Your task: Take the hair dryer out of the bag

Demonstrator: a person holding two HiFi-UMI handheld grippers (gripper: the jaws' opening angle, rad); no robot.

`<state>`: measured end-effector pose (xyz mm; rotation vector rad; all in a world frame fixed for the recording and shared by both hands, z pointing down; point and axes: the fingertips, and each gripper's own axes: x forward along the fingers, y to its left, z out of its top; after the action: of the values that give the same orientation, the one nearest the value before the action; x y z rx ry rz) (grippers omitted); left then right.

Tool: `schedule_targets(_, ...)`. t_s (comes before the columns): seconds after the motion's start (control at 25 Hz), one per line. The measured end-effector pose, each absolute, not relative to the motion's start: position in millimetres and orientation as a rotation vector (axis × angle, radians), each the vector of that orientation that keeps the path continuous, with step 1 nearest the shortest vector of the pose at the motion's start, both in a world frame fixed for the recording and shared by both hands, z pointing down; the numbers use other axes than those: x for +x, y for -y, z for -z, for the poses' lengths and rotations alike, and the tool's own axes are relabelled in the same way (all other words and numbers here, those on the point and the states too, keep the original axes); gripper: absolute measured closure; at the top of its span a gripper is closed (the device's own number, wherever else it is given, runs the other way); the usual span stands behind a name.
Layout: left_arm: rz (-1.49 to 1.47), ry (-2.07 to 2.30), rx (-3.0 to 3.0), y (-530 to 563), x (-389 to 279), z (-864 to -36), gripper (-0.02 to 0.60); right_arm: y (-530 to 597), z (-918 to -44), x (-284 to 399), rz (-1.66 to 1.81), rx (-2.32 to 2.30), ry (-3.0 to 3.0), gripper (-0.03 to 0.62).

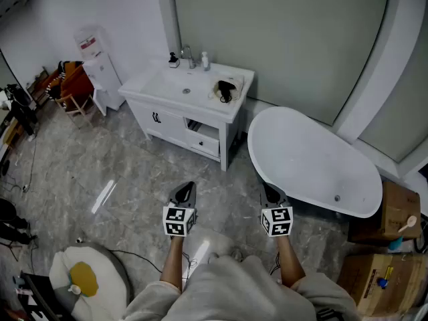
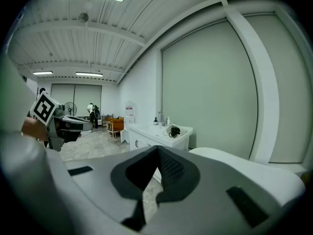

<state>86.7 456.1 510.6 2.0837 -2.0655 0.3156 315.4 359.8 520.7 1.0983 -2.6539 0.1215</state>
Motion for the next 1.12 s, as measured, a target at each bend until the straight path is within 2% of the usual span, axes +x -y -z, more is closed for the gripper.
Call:
schedule_targets(0.52,-0.292,2.05,2.092,-450,93,-515,0.56,-357,-523,318,-0.126,1.079,2.682,0.594)
schedule_targets(0.56,-0.289,2.041,2.096,-449,95,-516,0.53,-357,-523,318,-0.128,1.064,2.693,0.569)
schedule_targets(0.64,-0.283,2.018,2.111,-447,101,-518,0.428,-357,-524,317,-0.138,1.032,2.715,0.45)
schedule_targets(0.68,-0.279,2.012,2.117,-446,104,-518,0.399,-357,-524,317,-0.139,1.02,2.72,0.409)
schedule_targets(0.76,-0.267,2.012,2.119,-444,109,-517,0.397,-354,-524,318,-0.126,1.01,2.724,0.36)
schedule_targets(1.0,-0.258,2.021,2.107,-436,122,-519,0.388,-344,-526,326,-0.113,1.0,2.721,0.339)
schedule_targets(1.12,-0.257,2.038,2.098,-434,127,-518,0.388,-340,-526,330,-0.114,0.997,2.733,0.37)
